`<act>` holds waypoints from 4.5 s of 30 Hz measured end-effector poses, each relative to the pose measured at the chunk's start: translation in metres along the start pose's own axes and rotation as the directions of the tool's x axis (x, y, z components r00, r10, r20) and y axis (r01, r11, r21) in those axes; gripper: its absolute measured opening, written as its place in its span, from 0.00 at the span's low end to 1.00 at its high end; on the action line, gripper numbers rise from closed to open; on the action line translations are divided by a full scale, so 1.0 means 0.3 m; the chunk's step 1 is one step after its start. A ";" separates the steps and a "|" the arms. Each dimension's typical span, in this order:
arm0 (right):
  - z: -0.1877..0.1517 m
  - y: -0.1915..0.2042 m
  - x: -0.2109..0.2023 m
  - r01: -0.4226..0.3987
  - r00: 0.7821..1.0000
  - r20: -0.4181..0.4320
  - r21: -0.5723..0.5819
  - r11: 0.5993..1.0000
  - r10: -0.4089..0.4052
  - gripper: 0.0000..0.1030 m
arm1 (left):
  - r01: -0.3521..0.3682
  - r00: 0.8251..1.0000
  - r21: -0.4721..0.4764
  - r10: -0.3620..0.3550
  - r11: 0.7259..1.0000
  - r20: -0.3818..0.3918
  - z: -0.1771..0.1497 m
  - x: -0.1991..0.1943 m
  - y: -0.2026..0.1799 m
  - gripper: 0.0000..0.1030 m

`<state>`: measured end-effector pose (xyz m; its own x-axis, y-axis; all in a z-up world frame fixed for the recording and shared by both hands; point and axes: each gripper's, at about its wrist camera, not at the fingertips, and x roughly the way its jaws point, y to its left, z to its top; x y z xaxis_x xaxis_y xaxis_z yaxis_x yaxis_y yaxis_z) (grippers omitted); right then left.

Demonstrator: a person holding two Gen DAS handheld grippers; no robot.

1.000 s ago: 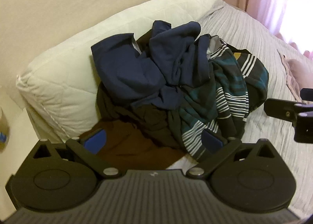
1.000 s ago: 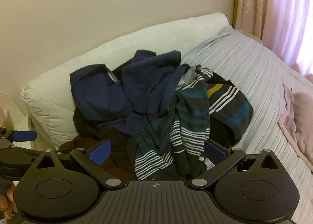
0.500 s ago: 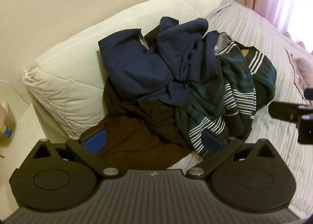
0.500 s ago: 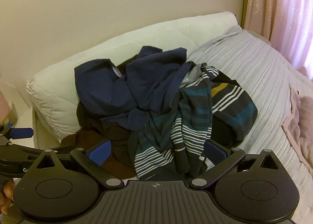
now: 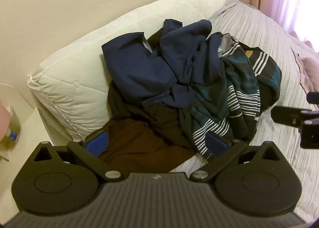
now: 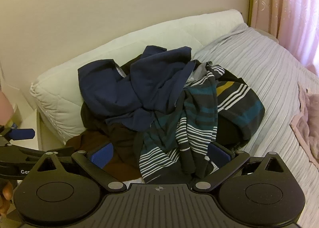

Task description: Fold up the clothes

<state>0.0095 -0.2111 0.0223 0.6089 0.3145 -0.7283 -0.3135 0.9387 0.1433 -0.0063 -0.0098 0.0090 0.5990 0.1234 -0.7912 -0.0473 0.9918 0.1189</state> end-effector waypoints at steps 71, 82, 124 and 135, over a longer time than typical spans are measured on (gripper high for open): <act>-0.016 -0.134 0.001 -0.065 0.998 -0.006 -0.042 0.997 0.065 1.00 | 0.040 0.999 0.012 -0.040 0.999 0.016 -0.052 -0.035 -0.104 0.97; 0.213 -0.066 0.225 -0.045 0.999 0.015 -0.107 0.993 0.046 1.00 | -0.033 0.999 0.190 0.025 0.981 0.043 0.096 0.129 0.027 0.97; 0.390 -0.149 0.429 0.154 0.987 0.140 -0.665 0.730 -0.081 0.07 | 0.080 0.903 0.705 -0.351 0.704 0.247 0.465 0.596 -0.193 0.94; 0.024 -0.407 -0.144 0.317 0.941 0.234 -0.349 0.882 -0.246 0.07 | 0.113 0.827 0.823 -0.512 0.557 0.233 0.269 0.182 -0.476 0.68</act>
<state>0.0269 -0.3383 0.0412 0.8205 0.0983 -0.5632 -0.3374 0.8785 -0.3382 0.0977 -0.1474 -0.0027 0.7057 -0.4131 -0.5756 0.6989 0.5389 0.4702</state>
